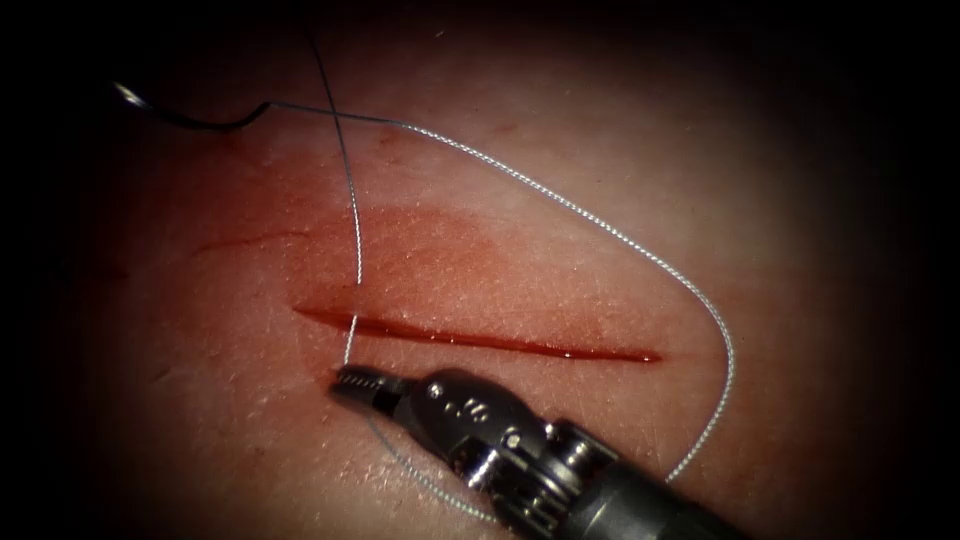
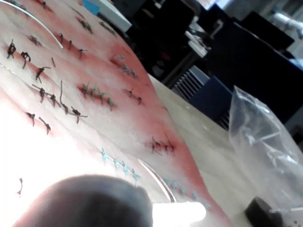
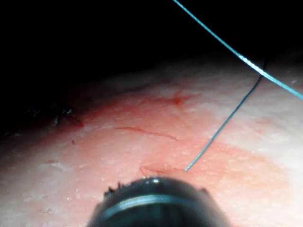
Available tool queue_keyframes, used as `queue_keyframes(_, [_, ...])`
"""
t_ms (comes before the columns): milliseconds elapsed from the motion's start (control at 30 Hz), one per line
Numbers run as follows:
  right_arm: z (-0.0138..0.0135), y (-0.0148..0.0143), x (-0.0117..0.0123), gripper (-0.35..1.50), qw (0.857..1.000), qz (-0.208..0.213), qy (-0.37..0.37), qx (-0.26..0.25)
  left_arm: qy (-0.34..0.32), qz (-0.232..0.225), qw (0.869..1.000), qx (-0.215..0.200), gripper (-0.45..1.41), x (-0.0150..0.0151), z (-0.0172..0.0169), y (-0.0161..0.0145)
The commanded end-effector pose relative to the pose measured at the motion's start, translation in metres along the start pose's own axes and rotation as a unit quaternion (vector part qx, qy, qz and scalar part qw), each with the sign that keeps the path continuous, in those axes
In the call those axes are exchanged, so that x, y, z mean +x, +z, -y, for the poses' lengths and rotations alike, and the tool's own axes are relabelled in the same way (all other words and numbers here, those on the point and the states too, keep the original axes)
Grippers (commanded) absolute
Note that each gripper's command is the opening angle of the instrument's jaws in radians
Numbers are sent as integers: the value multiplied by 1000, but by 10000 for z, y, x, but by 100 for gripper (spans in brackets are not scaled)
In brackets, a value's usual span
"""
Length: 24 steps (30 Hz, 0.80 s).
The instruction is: Wound Closure
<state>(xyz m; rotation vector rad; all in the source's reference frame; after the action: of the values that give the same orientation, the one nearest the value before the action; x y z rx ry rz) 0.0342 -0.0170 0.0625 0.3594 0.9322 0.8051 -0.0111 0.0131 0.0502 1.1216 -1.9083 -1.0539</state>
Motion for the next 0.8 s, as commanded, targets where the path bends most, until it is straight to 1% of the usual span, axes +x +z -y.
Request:
queue_keyframes(33, [-3,2,13,-25,1000,2,-3,-3,4,1,1000,3,-45,-10,3,9])
queue_keyframes(67, [-3,2,13,-25,1000,2,-3,-3,4,1,1000,3,-45,-10,3,9])
queue_keyframes(100, [-4,3,13,-35,1000,7,-3,-3,4,1,1000,3,-45,-10,3,9])
queue_keyframes(333, [-12,-3,17,-35,1000,5,-1,-14,4,1,1000,3,-45,-10,3,9])
queue_keyframes(367, [-12,-5,19,-35,1000,5,0,-15,4,1,1000,3,-45,-10,3,9])
queue_keyframes(400, [-13,-14,26,-35,1000,5,4,-16,4,1,1000,3,-45,-10,3,9])
queue_keyframes(467, [-14,-17,29,-35,1000,5,5,-17,4,1,1000,3,-45,-10,3,9])
queue_keyframes(500, [-14,-22,34,-35,1000,6,8,-16,4,1,1000,3,-45,-10,3,9])
queue_keyframes(567, [-13,-22,36,-35,1000,5,9,-17,4,1,1000,3,-45,-10,3,9])
queue_keyframes(600, [-12,-22,36,-23,1000,5,12,-19,4,1,1000,3,-45,-11,3,10])
queue_keyframes(633, [-9,-19,36,31,999,3,30,-24,7,1,1000,3,-45,-11,3,10])
queue_keyframes(667, [-6,-16,36,76,998,3,48,-30,7,1,1000,3,-45,-11,3,10])
queue_keyframes(700, [2,-9,33,94,996,4,76,-35,7,1,1000,3,-45,-11,2,10])
queue_keyframes(733, [9,-5,30,93,996,5,86,-36,7,1,1000,3,-45,-11,2,10])
queue_keyframes(767, [14,-2,27,86,996,6,85,-37,7,1,1000,3,-45,-11,2,10])
queue_keyframes(800, [23,2,24,59,995,14,93,-34,7,1,1000,3,-45,-10,2,10])
